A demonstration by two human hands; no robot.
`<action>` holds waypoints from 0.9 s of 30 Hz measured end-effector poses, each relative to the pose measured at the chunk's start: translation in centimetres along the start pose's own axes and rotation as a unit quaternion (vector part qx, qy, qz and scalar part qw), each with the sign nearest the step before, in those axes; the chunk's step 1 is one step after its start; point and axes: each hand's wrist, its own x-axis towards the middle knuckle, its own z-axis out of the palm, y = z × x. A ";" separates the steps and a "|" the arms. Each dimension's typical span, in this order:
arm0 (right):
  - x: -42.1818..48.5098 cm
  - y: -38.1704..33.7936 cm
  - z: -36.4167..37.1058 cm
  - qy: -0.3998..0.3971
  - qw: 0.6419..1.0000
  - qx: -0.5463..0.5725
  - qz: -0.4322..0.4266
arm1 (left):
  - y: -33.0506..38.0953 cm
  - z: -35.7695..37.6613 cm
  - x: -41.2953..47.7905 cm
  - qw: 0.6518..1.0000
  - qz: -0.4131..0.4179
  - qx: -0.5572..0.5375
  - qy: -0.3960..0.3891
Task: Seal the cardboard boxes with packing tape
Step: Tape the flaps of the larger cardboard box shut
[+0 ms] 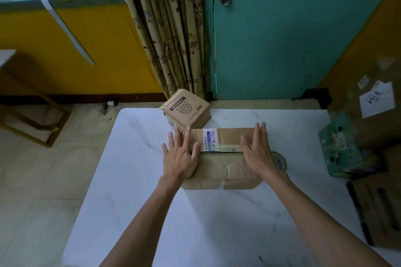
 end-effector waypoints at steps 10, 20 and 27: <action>-0.2 0.8 0.4 -0.005 0.997 0.046 0.061 | -1.1 0.7 0.6 0.998 -0.039 -0.038 -0.011; -1.2 -1.8 1.4 0.042 0.965 -0.237 -0.103 | 1.8 0.6 -0.7 0.991 0.066 0.111 0.037; -0.8 -1.1 3.3 0.006 0.947 -0.303 -0.107 | 1.9 1.6 -0.2 0.989 0.063 0.130 -0.041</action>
